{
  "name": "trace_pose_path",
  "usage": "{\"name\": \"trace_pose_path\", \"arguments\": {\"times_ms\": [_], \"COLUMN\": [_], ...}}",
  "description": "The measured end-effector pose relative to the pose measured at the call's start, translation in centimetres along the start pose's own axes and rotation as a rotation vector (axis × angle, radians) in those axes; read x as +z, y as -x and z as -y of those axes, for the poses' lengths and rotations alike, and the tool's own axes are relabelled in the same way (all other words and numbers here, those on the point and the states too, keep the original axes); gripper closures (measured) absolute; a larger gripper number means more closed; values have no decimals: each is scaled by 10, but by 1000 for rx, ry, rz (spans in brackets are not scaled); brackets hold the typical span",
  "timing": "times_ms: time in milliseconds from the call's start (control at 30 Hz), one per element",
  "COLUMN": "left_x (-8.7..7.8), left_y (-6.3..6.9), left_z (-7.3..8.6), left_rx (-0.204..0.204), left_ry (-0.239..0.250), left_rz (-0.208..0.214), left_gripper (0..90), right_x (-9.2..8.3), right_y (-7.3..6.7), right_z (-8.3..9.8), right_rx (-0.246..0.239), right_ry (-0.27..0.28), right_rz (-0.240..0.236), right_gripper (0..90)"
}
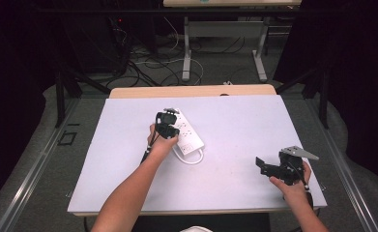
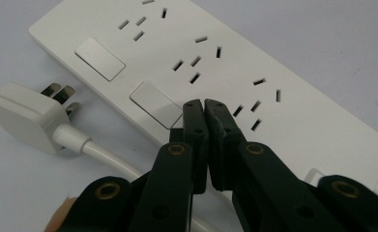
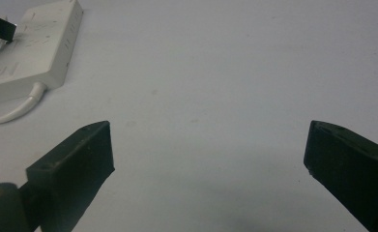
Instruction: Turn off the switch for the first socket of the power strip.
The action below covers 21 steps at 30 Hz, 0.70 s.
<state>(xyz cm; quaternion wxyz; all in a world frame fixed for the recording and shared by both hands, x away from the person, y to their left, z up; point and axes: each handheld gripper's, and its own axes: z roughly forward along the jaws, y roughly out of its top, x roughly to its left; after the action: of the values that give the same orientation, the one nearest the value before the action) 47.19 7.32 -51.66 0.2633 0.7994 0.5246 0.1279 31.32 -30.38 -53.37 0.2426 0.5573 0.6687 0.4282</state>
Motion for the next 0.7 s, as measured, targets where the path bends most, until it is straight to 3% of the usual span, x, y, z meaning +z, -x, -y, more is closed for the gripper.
{"name": "trace_pose_path", "arguments": {"times_ms": [700], "left_x": [2], "left_y": [0], "left_z": [1], "left_rx": [9], "left_ry": [1], "left_rz": [-14], "left_gripper": [900], "right_x": [-1], "right_y": [1], "right_z": [0], "right_rx": [-4], "right_ry": [3], "right_rz": [0], "right_gripper": [29]}}
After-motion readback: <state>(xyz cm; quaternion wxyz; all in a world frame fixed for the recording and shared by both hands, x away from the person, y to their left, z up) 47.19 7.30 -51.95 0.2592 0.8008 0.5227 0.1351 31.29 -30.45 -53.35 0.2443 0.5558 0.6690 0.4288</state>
